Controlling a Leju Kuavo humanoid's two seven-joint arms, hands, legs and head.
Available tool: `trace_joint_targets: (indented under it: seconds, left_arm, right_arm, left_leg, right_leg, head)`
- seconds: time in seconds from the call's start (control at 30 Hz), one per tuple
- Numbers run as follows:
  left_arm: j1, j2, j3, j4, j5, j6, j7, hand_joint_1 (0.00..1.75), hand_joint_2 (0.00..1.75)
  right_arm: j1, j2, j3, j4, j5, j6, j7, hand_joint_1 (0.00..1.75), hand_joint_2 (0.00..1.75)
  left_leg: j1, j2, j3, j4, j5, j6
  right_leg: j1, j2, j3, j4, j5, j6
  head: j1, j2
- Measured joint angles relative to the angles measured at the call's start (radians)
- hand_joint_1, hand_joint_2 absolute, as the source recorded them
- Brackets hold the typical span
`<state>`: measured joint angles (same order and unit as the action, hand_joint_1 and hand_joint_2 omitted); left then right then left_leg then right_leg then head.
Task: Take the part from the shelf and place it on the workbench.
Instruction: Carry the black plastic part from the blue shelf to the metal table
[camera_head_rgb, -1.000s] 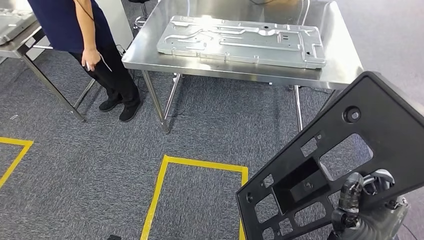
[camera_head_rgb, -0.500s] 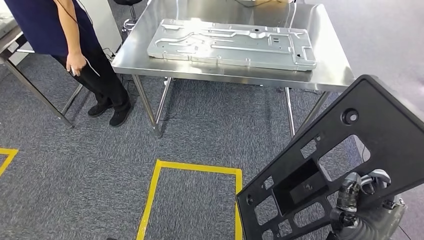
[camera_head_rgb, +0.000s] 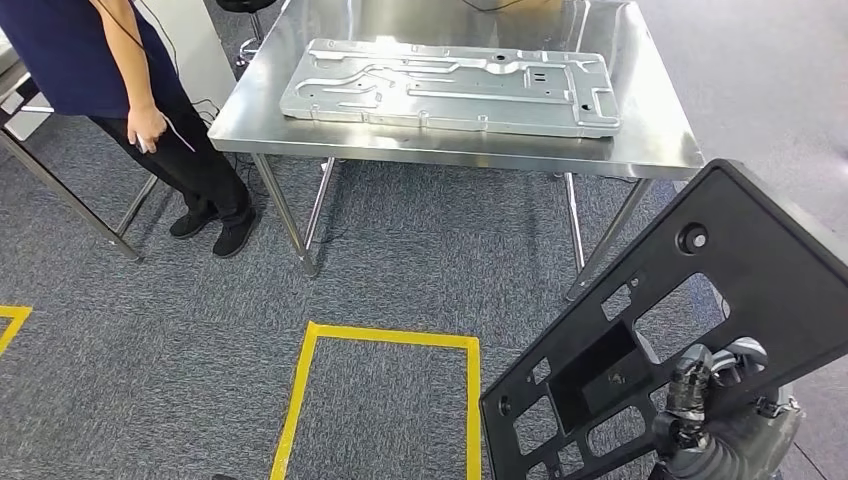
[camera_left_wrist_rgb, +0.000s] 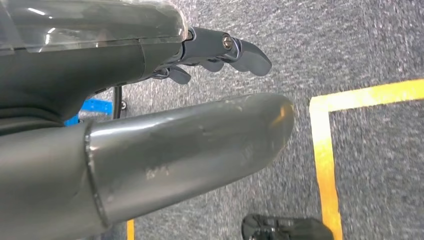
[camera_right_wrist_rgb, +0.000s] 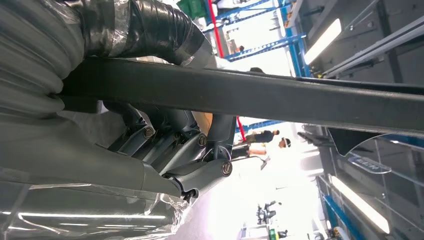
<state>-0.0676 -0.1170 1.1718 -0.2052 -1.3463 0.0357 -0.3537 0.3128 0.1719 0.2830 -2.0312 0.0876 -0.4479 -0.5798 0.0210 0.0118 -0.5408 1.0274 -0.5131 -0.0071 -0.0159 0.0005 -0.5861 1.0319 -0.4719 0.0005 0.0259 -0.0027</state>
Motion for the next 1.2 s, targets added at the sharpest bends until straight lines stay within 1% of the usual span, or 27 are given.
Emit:
trace_joint_targets:
  seconds: [0.03, 0.07, 0.13, 0.17, 0.2, 0.23, 0.3, 0.33, 0.37, 0.4, 0.5, 0.57, 0.63, 0.67, 0.7, 0.73, 0.77, 0.8, 0.83, 0.87, 0.93, 1.0, 1.03, 1.07, 1.1, 1.17, 1.2]
  left_arm:
    - [0.000, 0.000, 0.000, 0.000, 0.000, 0.000, 0.001, 0.00, 0.00]
    - [0.000, 0.000, 0.001, 0.000, 0.000, 0.000, 0.002, 0.00, 0.00]
    - [0.002, 0.002, 0.001, 0.000, 0.000, 0.001, 0.004, 0.00, 0.00]
    - [0.004, 0.003, 0.002, 0.000, 0.000, 0.001, 0.004, 0.00, 0.00]
    - [0.005, 0.004, 0.002, 0.000, 0.000, 0.001, 0.005, 0.00, 0.00]
    - [0.006, 0.004, 0.002, 0.000, 0.000, 0.001, 0.005, 0.00, 0.00]
    - [0.007, 0.006, 0.002, 0.000, 0.002, 0.001, 0.005, 0.00, 0.00]
    - [0.006, 0.007, 0.003, 0.000, 0.003, 0.001, 0.005, 0.00, 0.00]
    - [0.006, 0.008, 0.003, 0.000, 0.004, 0.001, 0.005, 0.00, 0.00]
    - [0.005, 0.009, 0.004, 0.000, 0.006, 0.001, 0.005, 0.00, 0.00]
    - [0.006, 0.009, 0.008, 0.000, 0.011, 0.001, 0.005, 0.00, 0.00]
    - [0.005, 0.009, 0.009, 0.000, 0.012, 0.001, 0.005, 0.00, 0.00]
    - [0.005, 0.009, 0.009, 0.000, 0.012, 0.001, 0.005, 0.00, 0.00]
    - [0.005, 0.009, 0.010, 0.000, 0.012, 0.001, 0.005, 0.00, 0.00]
    - [0.006, 0.009, 0.010, 0.000, 0.012, 0.001, 0.005, 0.00, 0.00]
    - [0.006, 0.009, 0.011, 0.000, 0.012, 0.001, 0.005, 0.00, 0.00]
    - [0.006, 0.009, 0.011, 0.000, 0.012, 0.001, 0.005, 0.00, 0.00]
    - [0.006, 0.009, 0.012, 0.000, 0.011, 0.001, 0.005, 0.00, 0.00]
    - [0.006, 0.009, 0.013, 0.000, 0.010, 0.001, 0.005, 0.00, 0.00]
    - [0.005, 0.009, 0.015, 0.000, 0.009, 0.001, 0.005, 0.00, 0.00]
    - [0.004, 0.009, 0.018, 0.000, 0.009, 0.001, 0.005, 0.00, 0.00]
    - [0.003, 0.008, 0.021, 0.000, 0.009, 0.001, 0.005, 0.00, 0.00]
    - [0.003, 0.008, 0.022, 0.000, 0.009, 0.001, 0.005, 0.00, 0.00]
    - [0.002, 0.008, 0.023, 0.000, 0.009, 0.001, 0.005, 0.00, 0.00]
    - [0.003, 0.008, 0.024, 0.000, 0.009, 0.001, 0.005, 0.00, 0.00]
    - [0.004, 0.009, 0.026, 0.000, 0.008, 0.001, 0.006, 0.00, 0.00]
    - [0.006, 0.010, 0.026, 0.000, 0.007, 0.001, 0.006, 0.00, 0.00]
  right_arm:
    - [0.001, 0.000, 0.002, 0.003, 0.003, -0.005, 0.000, 1.75, 1.75]
    - [0.002, 0.000, 0.004, 0.007, 0.005, -0.011, 0.000, 1.75, 1.75]
    - [0.007, 0.000, 0.006, 0.018, 0.007, -0.025, 0.004, 1.75, 1.75]
    - [0.012, 0.000, 0.006, 0.025, 0.010, -0.033, 0.007, 1.75, 1.75]
    - [0.016, -0.001, 0.007, 0.033, 0.013, -0.040, 0.011, 1.75, 1.75]
    - [0.021, -0.001, 0.007, 0.041, 0.019, -0.047, 0.014, 1.75, 1.75]
    - [0.029, -0.001, 0.007, 0.055, 0.033, -0.061, 0.020, 1.75, 1.75]
    - [0.033, -0.001, 0.007, 0.062, 0.040, -0.067, 0.023, 1.75, 1.75]
    - [0.037, -0.001, 0.007, 0.069, 0.046, -0.071, 0.025, 1.75, 1.75]
    - [0.042, -0.001, 0.007, 0.077, 0.051, -0.073, 0.028, 1.75, 1.75]
    - [0.059, -0.001, 0.007, 0.099, 0.061, -0.074, 0.031, 1.75, 1.75]
    - [0.068, 0.000, 0.006, 0.111, 0.062, -0.074, 0.031, 1.75, 1.75]
    - [0.076, 0.000, 0.004, 0.121, 0.060, -0.074, 0.031, 1.75, 1.75]
    - [0.080, 0.000, 0.002, 0.125, 0.059, -0.074, 0.031, 1.75, 1.75]
    - [0.085, 0.000, -0.001, 0.130, 0.057, -0.073, 0.031, 1.75, 1.75]
    - [0.088, 0.000, -0.003, 0.135, 0.056, -0.073, 0.031, 1.75, 1.75]
    - [0.091, 0.000, -0.006, 0.138, 0.056, -0.072, 0.031, 1.75, 1.75]
    - [0.092, 0.000, -0.009, 0.140, 0.057, -0.072, 0.031, 1.75, 1.75]
    - [0.092, 0.000, -0.011, 0.141, 0.058, -0.071, 0.031, 1.75, 1.75]
    - [0.092, 0.001, -0.013, 0.141, 0.059, -0.069, 0.031, 1.75, 1.75]
    - [0.096, 0.002, -0.018, 0.141, 0.063, -0.064, 0.032, 1.75, 1.75]
    - [0.100, 0.005, -0.023, 0.141, 0.068, -0.058, 0.033, 1.75, 1.75]
    - [0.101, 0.007, -0.025, 0.141, 0.070, -0.056, 0.034, 1.75, 1.75]
    - [0.101, 0.011, -0.027, 0.141, 0.072, -0.055, 0.034, 1.75, 1.75]
    - [0.101, 0.014, -0.028, 0.141, 0.073, -0.054, 0.035, 1.75, 1.75]
    - [0.102, 0.017, -0.030, 0.141, 0.074, -0.053, 0.036, 1.75, 1.75]
    - [0.103, 0.018, -0.031, 0.141, 0.074, -0.052, 0.037, 1.75, 1.75]
  left_leg:
    - [0.001, -0.001, -0.010, 0.026, -0.018, -0.004]
    - [0.002, -0.002, -0.032, 0.073, -0.045, -0.006]
    - [0.002, -0.003, -0.095, 0.201, -0.103, -0.009]
    - [0.002, -0.004, -0.120, 0.249, -0.115, -0.009]
    - [0.001, -0.004, -0.130, 0.263, -0.107, -0.009]
    - [0.001, -0.004, -0.121, 0.238, -0.081, -0.007]
    - [0.000, -0.006, -0.064, 0.110, -0.013, 0.002]
    - [-0.002, -0.007, -0.039, 0.052, 0.009, 0.007]
    - [-0.005, -0.008, -0.022, 0.013, 0.019, 0.012]
    - [-0.008, -0.008, -0.017, -0.001, 0.017, 0.016]
    - [-0.007, -0.007, -0.012, -0.012, 0.023, 0.030]
    - [-0.001, -0.005, -0.005, -0.022, 0.029, 0.041]
    - [-0.002, -0.003, -0.004, -0.022, 0.028, 0.046]
    - [-0.002, -0.002, -0.004, -0.022, 0.027, 0.046]
    - [-0.002, -0.002, -0.003, -0.022, 0.025, 0.046]
    - [-0.002, -0.002, 0.000, -0.021, 0.023, 0.045]
    - [-0.002, -0.002, 0.004, -0.021, 0.020, 0.042]
    - [-0.002, -0.003, 0.009, -0.020, 0.016, 0.038]
    - [-0.003, -0.003, 0.011, -0.017, 0.011, 0.033]
    - [-0.005, -0.003, 0.013, -0.016, 0.006, 0.028]
    - [-0.008, -0.002, 0.014, -0.016, 0.000, 0.017]
    - [-0.006, -0.001, 0.020, -0.018, -0.004, 0.007]
    - [-0.005, -0.002, 0.017, -0.004, -0.015, 0.002]
    - [-0.004, -0.002, 0.004, 0.029, -0.035, -0.002]
    - [-0.003, -0.004, -0.021, 0.082, -0.063, -0.004]
    - [-0.003, -0.004, -0.093, 0.215, -0.117, -0.008]
    - [-0.003, -0.004, -0.120, 0.258, -0.123, -0.008]
  right_leg:
    - [-0.002, -0.001, 0.003, -0.005, 0.001, -0.008]
    - [-0.003, -0.001, 0.006, -0.008, 0.002, -0.014]
    - [0.001, -0.002, 0.007, -0.009, 0.000, -0.021]
    - [0.003, -0.001, 0.008, -0.008, -0.001, -0.022]
    - [0.005, 0.000, 0.009, -0.007, -0.002, -0.023]
    - [0.007, 0.002, 0.010, -0.006, -0.003, -0.023]
    - [0.009, 0.004, 0.014, -0.004, -0.007, -0.021]
    - [0.011, 0.005, 0.015, -0.002, -0.009, -0.017]
    - [0.013, 0.006, 0.015, 0.000, -0.011, -0.013]
    - [0.013, 0.006, 0.014, 0.000, -0.011, -0.008]
    - [0.010, 0.006, 0.013, 0.006, -0.017, 0.009]
    - [0.009, 0.005, -0.013, 0.066, -0.056, 0.018]
    - [0.005, 0.004, -0.076, 0.191, -0.118, 0.025]
    - [0.003, 0.004, -0.107, 0.248, -0.137, 0.028]
    - [0.001, 0.003, -0.125, 0.276, -0.137, 0.030]
    - [0.000, 0.003, -0.124, 0.267, -0.117, 0.031]
    - [-0.002, 0.002, -0.103, 0.220, -0.081, 0.030]
    - [-0.004, 0.000, -0.070, 0.149, -0.041, 0.029]
    - [-0.002, -0.001, -0.038, 0.083, -0.015, 0.026]
    - [-0.001, -0.002, -0.015, 0.035, -0.001, 0.022]
    - [0.005, 0.000, -0.002, 0.007, -0.004, 0.013]
    - [0.003, 0.003, 0.002, 0.001, -0.004, 0.002]
    - [0.002, 0.003, 0.007, -0.005, -0.004, -0.005]
    - [0.000, 0.003, 0.013, -0.010, -0.004, -0.012]
    - [0.000, 0.002, 0.018, -0.014, -0.005, -0.017]
    - [0.004, 0.001, 0.022, -0.014, -0.011, -0.025]
    - [0.005, 0.002, 0.025, -0.013, -0.014, -0.027]
  head:
    - [0.000, 0.000]
    - [-0.001, 0.000]
    - [-0.001, 0.000]
    - [-0.001, 0.000]
    - [-0.001, 0.000]
    - [-0.001, 0.000]
    - [-0.001, 0.000]
    - [-0.001, 0.000]
    - [-0.001, 0.000]
    - [-0.001, 0.000]
    - [0.000, 0.000]
    - [0.000, 0.000]
    - [0.000, 0.000]
    - [0.000, 0.000]
    - [0.000, 0.000]
    - [0.000, 0.000]
    - [0.000, 0.000]
    - [0.000, 0.000]
    - [0.000, 0.000]
    - [0.000, 0.000]
    - [0.000, 0.000]
    - [0.000, 0.000]
    - [-0.001, 0.000]
    - [-0.001, 0.000]
    - [-0.001, 0.000]
    - [-0.002, 0.000]
    - [-0.002, 0.000]
